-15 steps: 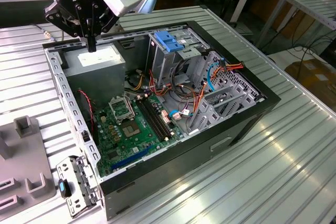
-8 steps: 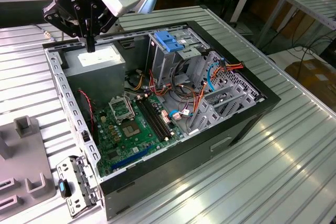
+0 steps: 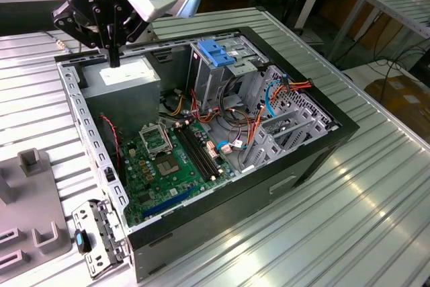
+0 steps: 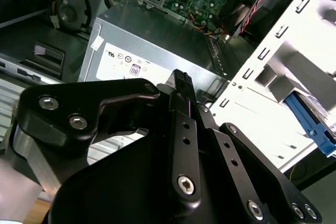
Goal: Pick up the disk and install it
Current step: 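Reach for the disk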
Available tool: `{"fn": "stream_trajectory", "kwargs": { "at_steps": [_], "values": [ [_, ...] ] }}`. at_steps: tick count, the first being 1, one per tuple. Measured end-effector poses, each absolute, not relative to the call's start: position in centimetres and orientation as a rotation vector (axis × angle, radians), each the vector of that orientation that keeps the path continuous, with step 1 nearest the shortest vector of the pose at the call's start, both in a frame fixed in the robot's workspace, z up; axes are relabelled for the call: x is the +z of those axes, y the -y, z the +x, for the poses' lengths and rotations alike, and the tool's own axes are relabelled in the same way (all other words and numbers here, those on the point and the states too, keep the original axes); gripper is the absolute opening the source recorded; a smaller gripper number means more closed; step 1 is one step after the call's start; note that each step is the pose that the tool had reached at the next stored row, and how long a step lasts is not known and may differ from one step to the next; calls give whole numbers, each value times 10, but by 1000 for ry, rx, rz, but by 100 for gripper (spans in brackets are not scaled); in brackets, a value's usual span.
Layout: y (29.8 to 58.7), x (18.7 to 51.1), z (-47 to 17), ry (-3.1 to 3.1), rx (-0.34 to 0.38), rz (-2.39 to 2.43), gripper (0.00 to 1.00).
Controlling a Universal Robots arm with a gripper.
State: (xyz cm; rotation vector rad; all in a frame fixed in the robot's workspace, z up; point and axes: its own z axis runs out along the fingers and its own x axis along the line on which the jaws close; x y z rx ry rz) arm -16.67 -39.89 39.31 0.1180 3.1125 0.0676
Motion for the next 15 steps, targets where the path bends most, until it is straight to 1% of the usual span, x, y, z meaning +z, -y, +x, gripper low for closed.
{"fn": "stream_trajectory", "kwargs": {
  "at_steps": [15],
  "values": [
    [399, 393, -171, -3113, 68, 118, 11]
  ]
}}
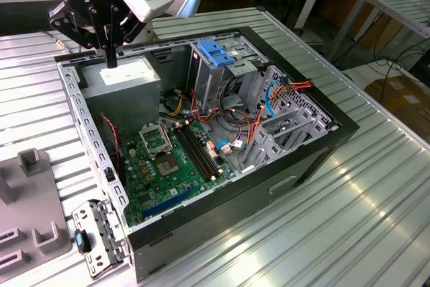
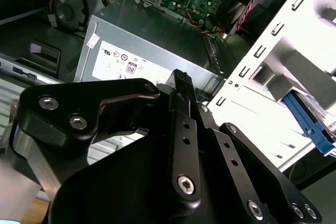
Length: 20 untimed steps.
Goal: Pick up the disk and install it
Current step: 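Reach for the disk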
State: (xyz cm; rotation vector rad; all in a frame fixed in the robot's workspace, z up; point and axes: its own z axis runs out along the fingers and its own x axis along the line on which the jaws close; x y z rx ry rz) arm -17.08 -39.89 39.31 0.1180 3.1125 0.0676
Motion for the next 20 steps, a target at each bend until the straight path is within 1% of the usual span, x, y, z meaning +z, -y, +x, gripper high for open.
{"fn": "stream_trajectory", "kwargs": {
  "at_steps": [20],
  "values": [
    [399, 393, -178, -3113, 68, 118, 11]
  ]
}}
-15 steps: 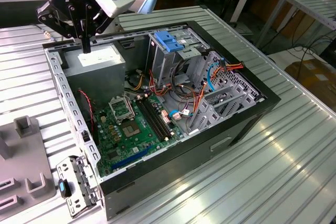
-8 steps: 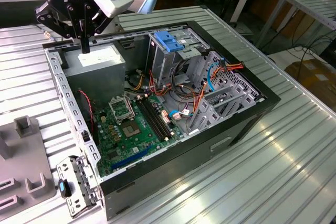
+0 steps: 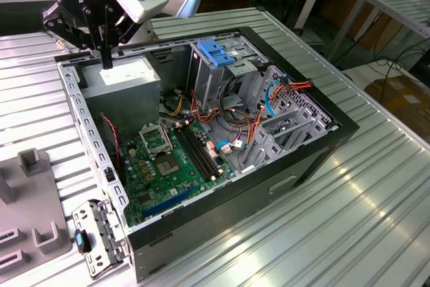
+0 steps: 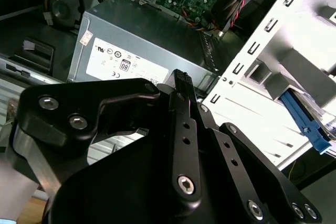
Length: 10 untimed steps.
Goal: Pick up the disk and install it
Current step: 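Reach for the disk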
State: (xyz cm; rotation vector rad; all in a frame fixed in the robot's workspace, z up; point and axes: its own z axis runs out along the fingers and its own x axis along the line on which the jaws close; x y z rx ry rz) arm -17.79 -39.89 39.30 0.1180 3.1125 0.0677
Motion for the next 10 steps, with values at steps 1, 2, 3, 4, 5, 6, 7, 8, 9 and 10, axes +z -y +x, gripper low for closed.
{"fn": "stream_trajectory", "kwargs": {
  "at_steps": [1, 2, 3, 4, 5, 6, 7, 8, 9, 10],
  "values": [
    [399, 393, -178, -3113, 68, 118, 11],
    [399, 393, -179, -3113, 68, 118, 11],
    [399, 393, -179, -3113, 68, 118, 11],
    [399, 393, -180, -3113, 68, 118, 11],
    [399, 393, -180, -3112, 68, 118, 11],
    [399, 393, -181, -3113, 68, 118, 11],
    [399, 393, -181, -3113, 68, 118, 11],
    [399, 393, -182, -3113, 68, 118, 11],
    [399, 393, -182, -3113, 68, 118, 11],
    [399, 393, -183, -3113, 68, 118, 11]
  ]
}}
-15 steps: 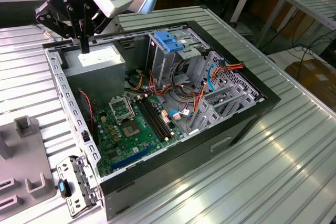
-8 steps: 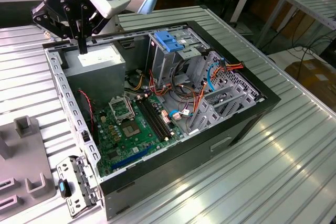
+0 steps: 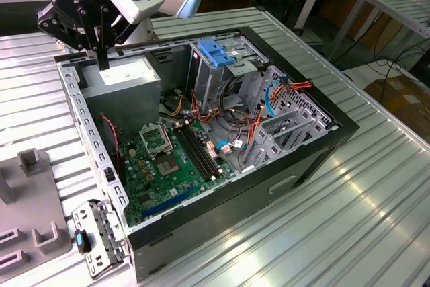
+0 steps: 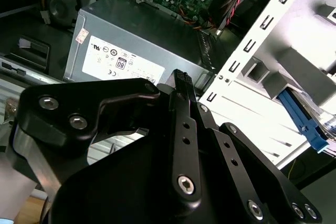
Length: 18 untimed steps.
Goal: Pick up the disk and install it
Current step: 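Reach for the disk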
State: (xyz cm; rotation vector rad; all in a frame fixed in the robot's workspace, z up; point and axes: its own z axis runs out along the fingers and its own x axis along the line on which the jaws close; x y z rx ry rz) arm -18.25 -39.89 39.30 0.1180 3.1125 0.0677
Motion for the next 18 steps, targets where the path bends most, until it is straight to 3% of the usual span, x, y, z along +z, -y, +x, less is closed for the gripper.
{"fn": "stream_trajectory", "kwargs": {
  "at_steps": [18],
  "values": [
    [399, 393, -190, -3113, 68, 118, 11]
  ]
}}
